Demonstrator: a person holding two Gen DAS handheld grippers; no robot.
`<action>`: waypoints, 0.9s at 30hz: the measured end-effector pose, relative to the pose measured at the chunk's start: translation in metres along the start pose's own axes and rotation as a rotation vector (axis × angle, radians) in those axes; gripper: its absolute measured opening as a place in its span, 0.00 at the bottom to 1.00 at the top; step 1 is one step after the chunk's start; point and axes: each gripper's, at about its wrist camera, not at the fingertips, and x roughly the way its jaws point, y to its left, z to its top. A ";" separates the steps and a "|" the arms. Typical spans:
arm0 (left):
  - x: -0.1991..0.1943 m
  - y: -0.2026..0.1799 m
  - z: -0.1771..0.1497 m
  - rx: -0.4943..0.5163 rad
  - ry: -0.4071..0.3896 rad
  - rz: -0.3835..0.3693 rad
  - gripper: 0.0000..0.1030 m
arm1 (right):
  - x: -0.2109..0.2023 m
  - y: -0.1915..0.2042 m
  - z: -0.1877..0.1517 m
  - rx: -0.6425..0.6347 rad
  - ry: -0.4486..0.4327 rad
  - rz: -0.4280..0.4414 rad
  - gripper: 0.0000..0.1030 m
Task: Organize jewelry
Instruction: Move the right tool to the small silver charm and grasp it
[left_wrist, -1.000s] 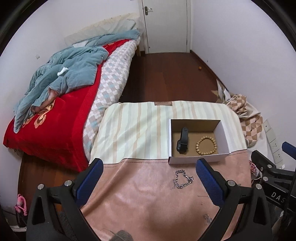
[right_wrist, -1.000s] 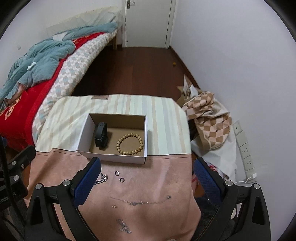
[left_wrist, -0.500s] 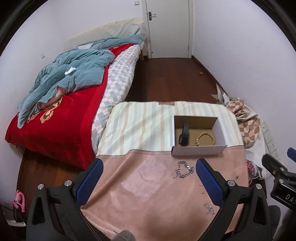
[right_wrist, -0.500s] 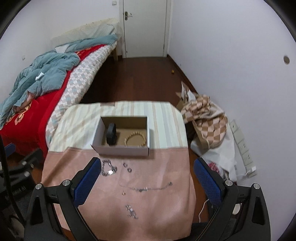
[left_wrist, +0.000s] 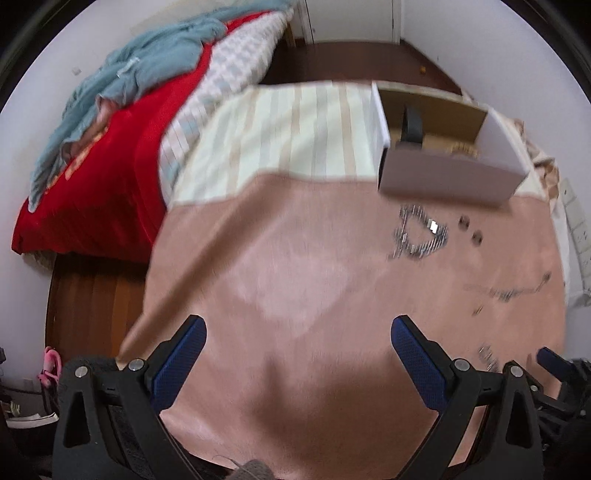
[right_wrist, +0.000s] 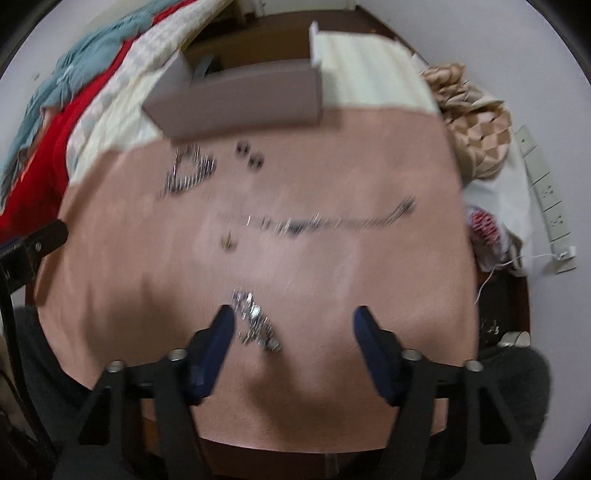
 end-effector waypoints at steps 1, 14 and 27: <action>0.003 -0.001 -0.002 0.005 0.008 0.000 0.99 | 0.007 0.004 -0.005 -0.012 0.008 0.001 0.55; 0.011 -0.010 -0.001 0.016 0.014 -0.032 0.99 | -0.034 0.009 -0.003 -0.020 -0.144 0.045 0.00; 0.030 -0.021 -0.019 0.065 0.047 0.036 0.99 | 0.010 0.003 -0.018 -0.042 0.035 0.121 0.43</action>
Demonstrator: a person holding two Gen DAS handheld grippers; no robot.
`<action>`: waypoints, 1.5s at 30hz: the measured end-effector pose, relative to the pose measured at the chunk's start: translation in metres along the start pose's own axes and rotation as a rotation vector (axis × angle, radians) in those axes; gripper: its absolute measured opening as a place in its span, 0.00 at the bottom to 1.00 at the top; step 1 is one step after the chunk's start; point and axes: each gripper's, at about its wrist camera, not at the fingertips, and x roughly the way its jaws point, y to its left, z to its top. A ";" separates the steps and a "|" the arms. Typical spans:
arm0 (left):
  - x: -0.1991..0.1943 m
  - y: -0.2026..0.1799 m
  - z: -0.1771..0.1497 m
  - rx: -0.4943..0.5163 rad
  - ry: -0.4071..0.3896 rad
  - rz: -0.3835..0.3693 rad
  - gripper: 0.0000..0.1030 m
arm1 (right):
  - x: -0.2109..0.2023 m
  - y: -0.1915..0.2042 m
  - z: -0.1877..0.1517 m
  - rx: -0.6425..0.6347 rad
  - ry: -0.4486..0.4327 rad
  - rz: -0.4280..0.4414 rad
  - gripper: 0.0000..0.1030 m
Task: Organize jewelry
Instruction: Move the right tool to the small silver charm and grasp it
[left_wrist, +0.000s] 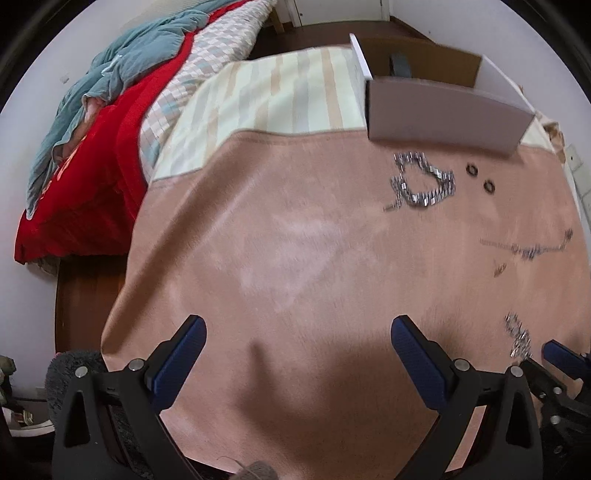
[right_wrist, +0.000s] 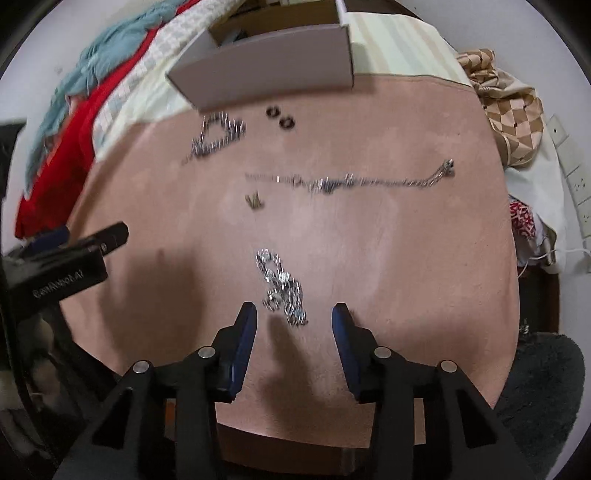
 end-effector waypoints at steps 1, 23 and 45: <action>0.002 -0.002 -0.002 0.006 0.008 -0.002 0.99 | 0.003 0.003 -0.003 -0.014 0.000 -0.021 0.43; 0.004 0.021 0.024 -0.076 -0.006 -0.007 0.99 | -0.033 -0.019 0.030 0.114 -0.109 0.144 0.01; 0.015 0.025 0.025 -0.076 0.009 -0.012 0.99 | -0.027 -0.011 0.023 0.078 -0.172 0.022 0.06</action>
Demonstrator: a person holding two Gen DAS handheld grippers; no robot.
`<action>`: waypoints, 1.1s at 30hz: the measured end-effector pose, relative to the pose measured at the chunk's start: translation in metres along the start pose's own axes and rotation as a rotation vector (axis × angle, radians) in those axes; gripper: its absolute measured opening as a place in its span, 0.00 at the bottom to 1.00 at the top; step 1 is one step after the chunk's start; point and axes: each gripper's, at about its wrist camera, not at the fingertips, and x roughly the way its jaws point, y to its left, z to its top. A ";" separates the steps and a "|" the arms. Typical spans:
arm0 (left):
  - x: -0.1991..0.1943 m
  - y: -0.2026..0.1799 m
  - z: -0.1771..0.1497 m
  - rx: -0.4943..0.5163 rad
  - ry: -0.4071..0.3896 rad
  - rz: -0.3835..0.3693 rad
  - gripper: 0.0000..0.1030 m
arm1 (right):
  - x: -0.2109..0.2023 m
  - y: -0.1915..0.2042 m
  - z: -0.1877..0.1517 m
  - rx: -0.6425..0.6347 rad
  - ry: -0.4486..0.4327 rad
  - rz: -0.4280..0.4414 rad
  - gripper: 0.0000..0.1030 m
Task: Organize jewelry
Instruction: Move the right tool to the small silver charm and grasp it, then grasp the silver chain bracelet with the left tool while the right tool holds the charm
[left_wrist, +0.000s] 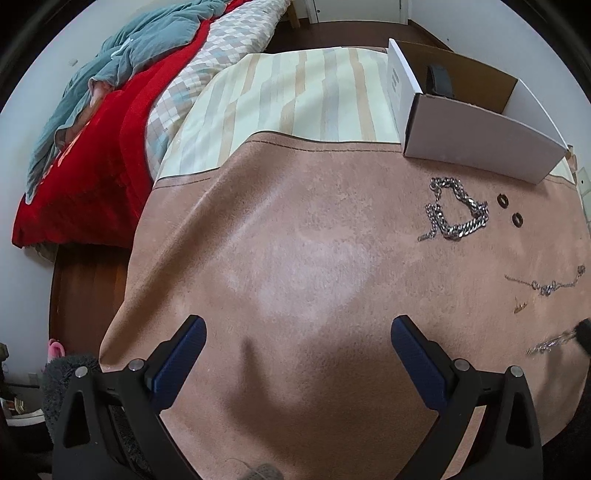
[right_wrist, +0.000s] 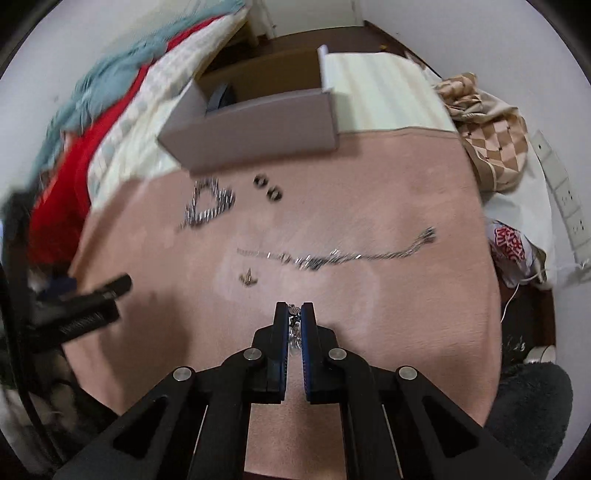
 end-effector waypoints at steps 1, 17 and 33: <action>0.000 0.000 0.003 -0.005 0.000 -0.009 0.99 | -0.007 -0.003 0.004 0.011 -0.012 0.005 0.06; 0.038 -0.028 0.091 -0.065 0.059 -0.263 0.84 | 0.001 -0.001 0.085 0.061 -0.148 0.049 0.06; 0.034 -0.093 0.093 0.199 -0.047 -0.270 0.03 | 0.040 -0.024 0.096 0.128 -0.106 0.031 0.06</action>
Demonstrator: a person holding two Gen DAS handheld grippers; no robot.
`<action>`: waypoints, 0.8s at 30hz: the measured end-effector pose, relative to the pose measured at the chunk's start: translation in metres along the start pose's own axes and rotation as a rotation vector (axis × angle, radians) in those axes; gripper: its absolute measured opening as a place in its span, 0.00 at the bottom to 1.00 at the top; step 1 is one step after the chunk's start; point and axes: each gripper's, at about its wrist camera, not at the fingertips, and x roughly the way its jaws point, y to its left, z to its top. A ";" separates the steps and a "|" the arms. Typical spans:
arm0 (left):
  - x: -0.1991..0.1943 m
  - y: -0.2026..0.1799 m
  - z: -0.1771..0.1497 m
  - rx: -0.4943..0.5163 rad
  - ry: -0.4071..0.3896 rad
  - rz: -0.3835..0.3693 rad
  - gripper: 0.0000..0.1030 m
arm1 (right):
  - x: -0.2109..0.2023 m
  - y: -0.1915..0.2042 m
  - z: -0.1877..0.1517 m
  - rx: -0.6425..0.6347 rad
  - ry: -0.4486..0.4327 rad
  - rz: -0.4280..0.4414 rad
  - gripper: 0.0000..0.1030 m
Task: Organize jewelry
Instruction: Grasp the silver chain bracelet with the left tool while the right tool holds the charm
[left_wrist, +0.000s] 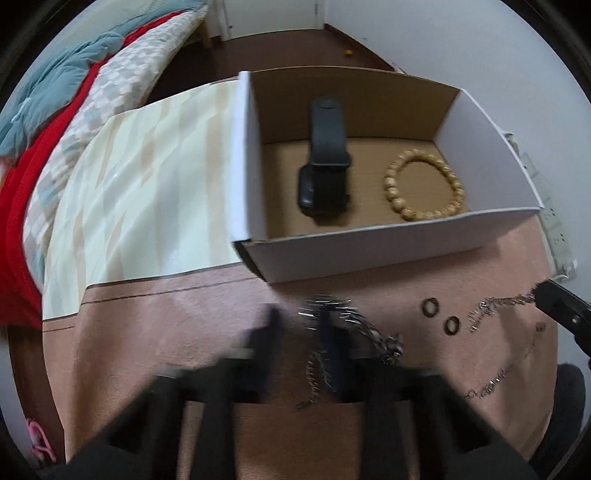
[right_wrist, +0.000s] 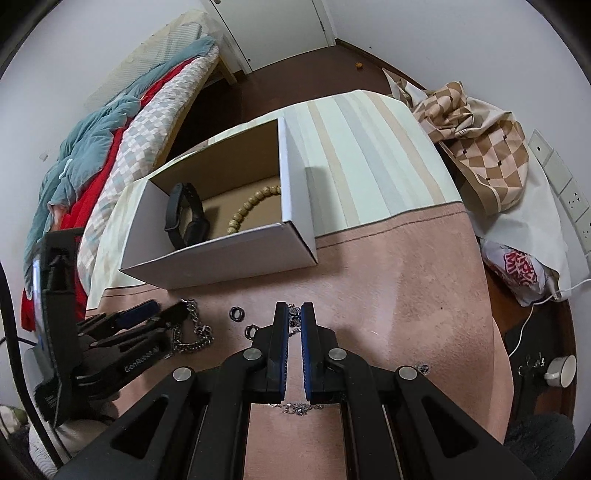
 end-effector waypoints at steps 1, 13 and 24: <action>-0.001 0.001 -0.001 -0.009 0.003 -0.016 0.03 | 0.000 -0.001 -0.001 0.003 0.000 -0.001 0.06; -0.054 0.044 -0.035 -0.156 -0.052 -0.120 0.00 | -0.033 0.011 0.003 -0.008 -0.052 0.049 0.06; -0.036 0.003 -0.021 -0.030 -0.029 -0.178 0.60 | -0.048 0.011 0.003 -0.006 -0.072 0.042 0.06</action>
